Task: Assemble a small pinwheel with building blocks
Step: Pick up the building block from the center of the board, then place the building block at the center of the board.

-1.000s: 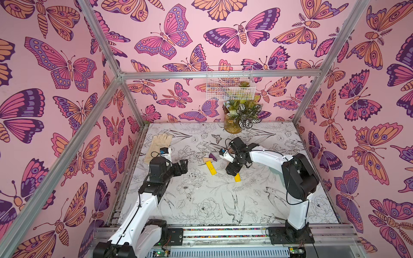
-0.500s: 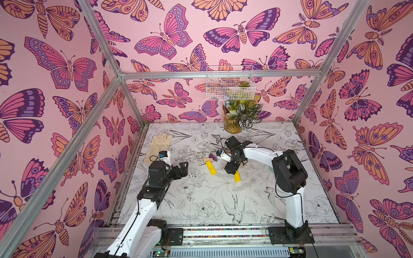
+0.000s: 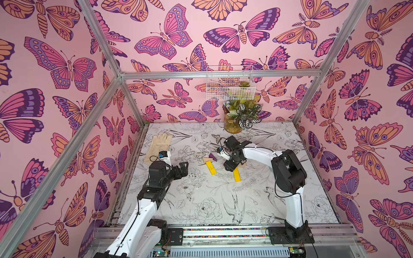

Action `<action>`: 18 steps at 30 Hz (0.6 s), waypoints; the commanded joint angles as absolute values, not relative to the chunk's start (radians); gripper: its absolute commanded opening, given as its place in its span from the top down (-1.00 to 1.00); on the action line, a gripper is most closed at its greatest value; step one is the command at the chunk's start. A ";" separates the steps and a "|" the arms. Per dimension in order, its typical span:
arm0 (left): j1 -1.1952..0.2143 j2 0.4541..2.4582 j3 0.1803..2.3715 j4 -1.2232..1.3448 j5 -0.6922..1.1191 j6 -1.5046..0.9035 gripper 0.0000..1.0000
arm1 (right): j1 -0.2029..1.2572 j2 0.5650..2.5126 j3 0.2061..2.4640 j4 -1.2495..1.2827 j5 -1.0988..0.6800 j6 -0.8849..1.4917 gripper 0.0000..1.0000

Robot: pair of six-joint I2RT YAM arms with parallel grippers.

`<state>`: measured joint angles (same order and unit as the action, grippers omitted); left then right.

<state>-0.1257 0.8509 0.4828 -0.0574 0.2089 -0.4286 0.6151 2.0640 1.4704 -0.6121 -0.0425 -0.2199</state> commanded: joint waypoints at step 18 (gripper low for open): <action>-0.144 0.901 0.486 -0.077 0.189 -0.441 -1.00 | 0.720 2.024 1.376 -0.534 0.091 0.480 -0.17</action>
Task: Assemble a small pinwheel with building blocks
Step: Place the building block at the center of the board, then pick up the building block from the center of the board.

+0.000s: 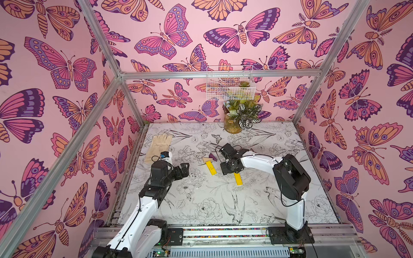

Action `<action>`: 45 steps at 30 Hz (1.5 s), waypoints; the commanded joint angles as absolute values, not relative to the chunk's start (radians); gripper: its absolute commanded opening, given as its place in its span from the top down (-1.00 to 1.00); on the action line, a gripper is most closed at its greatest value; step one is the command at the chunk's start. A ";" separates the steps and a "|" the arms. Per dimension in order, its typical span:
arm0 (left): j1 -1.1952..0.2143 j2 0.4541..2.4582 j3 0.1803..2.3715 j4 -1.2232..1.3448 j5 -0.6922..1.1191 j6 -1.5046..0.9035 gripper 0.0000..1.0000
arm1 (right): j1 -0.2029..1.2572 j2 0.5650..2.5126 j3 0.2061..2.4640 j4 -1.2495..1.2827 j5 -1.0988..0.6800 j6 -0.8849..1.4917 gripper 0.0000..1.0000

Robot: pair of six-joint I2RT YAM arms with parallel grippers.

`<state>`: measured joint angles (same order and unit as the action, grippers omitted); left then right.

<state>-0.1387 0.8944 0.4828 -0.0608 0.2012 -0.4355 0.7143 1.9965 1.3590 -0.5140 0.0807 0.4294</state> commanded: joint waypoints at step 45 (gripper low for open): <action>-0.159 0.894 0.469 -0.076 0.186 -0.462 -1.00 | 0.542 2.003 1.379 -0.617 0.212 0.524 -0.68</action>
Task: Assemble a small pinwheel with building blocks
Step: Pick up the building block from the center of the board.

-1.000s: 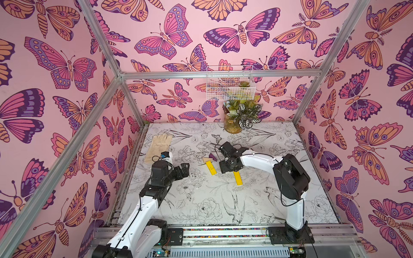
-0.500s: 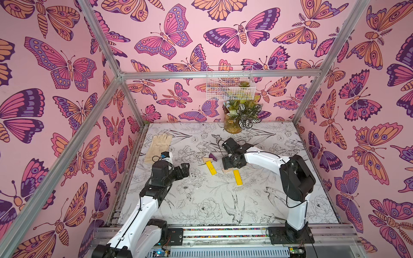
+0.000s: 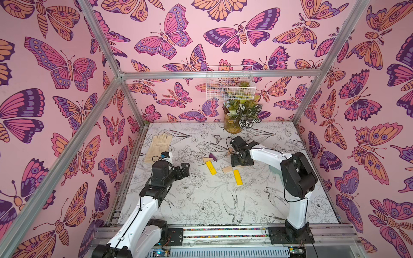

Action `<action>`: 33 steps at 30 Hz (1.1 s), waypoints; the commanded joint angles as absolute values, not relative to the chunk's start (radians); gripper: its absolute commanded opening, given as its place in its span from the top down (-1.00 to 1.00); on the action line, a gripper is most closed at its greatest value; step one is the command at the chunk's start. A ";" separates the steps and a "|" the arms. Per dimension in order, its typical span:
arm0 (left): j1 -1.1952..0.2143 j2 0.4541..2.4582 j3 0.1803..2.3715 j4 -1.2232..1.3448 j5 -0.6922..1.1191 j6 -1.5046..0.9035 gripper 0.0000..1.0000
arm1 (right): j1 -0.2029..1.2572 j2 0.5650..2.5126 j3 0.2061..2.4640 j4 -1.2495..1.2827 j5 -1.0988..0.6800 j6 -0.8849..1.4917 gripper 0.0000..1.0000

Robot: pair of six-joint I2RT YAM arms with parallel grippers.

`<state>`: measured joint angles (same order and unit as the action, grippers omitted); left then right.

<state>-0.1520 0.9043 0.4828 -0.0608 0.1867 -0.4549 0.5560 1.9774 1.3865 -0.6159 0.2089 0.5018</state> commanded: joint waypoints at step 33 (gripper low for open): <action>-0.189 0.905 0.471 -0.076 0.173 -0.494 -1.00 | 0.649 1.862 1.133 -0.500 0.109 0.539 0.01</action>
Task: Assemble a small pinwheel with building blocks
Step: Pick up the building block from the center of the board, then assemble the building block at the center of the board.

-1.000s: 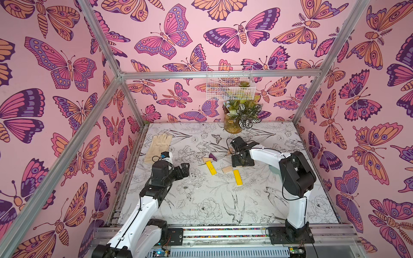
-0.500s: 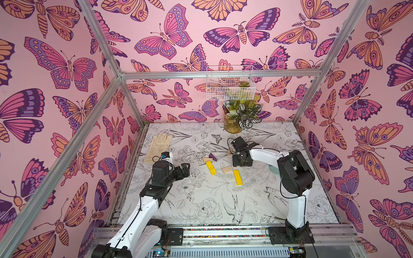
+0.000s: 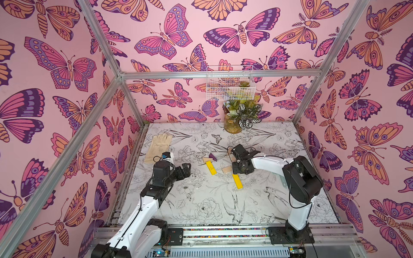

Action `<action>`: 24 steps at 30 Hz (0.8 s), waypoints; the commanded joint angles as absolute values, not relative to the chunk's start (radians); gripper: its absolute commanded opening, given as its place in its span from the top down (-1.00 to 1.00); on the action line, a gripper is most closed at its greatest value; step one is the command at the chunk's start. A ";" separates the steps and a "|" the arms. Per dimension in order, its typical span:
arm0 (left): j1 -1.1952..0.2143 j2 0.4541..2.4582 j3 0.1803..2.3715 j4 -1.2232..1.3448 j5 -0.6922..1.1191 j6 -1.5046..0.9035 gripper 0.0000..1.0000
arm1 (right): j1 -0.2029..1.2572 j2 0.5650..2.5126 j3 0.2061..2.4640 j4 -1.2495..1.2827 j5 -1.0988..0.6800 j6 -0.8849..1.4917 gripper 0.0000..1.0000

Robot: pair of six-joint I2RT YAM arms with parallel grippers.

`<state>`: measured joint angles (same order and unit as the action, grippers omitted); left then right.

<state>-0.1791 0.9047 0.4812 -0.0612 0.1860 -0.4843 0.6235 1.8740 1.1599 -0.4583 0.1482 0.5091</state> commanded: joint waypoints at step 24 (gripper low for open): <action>-0.196 0.886 0.454 -0.076 0.160 -0.502 -1.00 | 0.765 1.968 1.211 -0.483 0.124 0.559 -0.01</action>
